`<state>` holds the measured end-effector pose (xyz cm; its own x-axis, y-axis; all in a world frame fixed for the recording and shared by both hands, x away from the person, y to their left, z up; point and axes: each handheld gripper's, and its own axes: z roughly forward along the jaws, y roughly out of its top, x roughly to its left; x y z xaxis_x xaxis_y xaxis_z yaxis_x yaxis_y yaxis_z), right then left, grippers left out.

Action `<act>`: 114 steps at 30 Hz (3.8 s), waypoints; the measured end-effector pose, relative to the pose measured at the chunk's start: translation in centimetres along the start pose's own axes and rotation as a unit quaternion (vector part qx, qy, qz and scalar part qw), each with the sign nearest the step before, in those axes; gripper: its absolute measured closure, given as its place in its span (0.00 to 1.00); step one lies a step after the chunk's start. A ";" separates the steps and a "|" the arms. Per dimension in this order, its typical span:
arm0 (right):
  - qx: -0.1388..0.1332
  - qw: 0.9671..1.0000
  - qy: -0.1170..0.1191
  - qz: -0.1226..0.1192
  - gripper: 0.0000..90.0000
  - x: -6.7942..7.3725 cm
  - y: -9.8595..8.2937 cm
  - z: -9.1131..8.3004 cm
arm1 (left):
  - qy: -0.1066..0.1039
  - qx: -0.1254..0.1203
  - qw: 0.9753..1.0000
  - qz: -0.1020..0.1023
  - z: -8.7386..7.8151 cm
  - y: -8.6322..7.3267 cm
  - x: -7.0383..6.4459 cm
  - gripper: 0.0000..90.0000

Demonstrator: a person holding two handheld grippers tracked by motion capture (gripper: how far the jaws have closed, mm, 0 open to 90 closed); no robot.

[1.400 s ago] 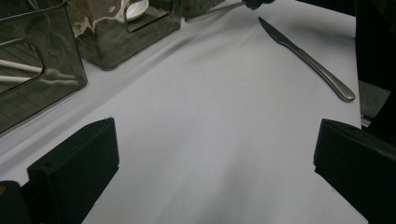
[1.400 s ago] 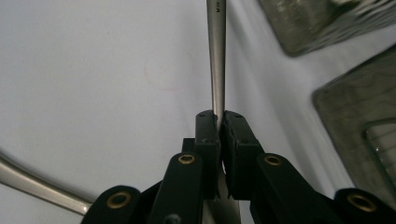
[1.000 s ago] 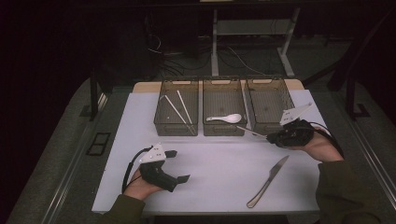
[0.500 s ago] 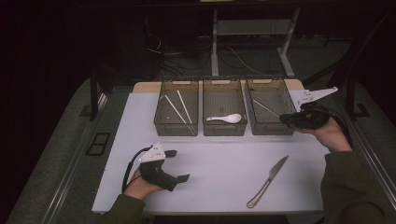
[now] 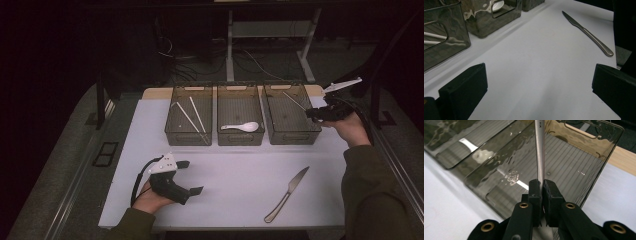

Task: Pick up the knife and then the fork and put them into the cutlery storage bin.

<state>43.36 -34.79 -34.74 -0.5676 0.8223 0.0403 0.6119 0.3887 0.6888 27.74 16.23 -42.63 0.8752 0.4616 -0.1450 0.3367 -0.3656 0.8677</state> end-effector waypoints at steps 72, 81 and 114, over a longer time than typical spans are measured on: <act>0.015 0.982 0.150 -0.114 0.98 11.7 -8.7 -1.0 | 0.004 0.005 1.000 0.001 -0.1 0.0 -0.3 0.00; 0.038 0.975 0.177 -0.127 0.99 13.7 -11.3 -1.1 | 0.005 0.006 1.000 0.002 -0.1 0.0 -0.3 0.00; 0.077 0.949 0.227 -0.204 1.00 18.8 -14.4 -0.2 | 0.004 0.005 1.000 0.003 0.0 0.1 -0.3 0.00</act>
<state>23.76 -24.99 -43.77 -0.9318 0.3407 0.1248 0.3442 0.7209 0.6015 27.48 16.10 -42.52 0.8740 0.4665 -0.1358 0.3351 -0.3764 0.8637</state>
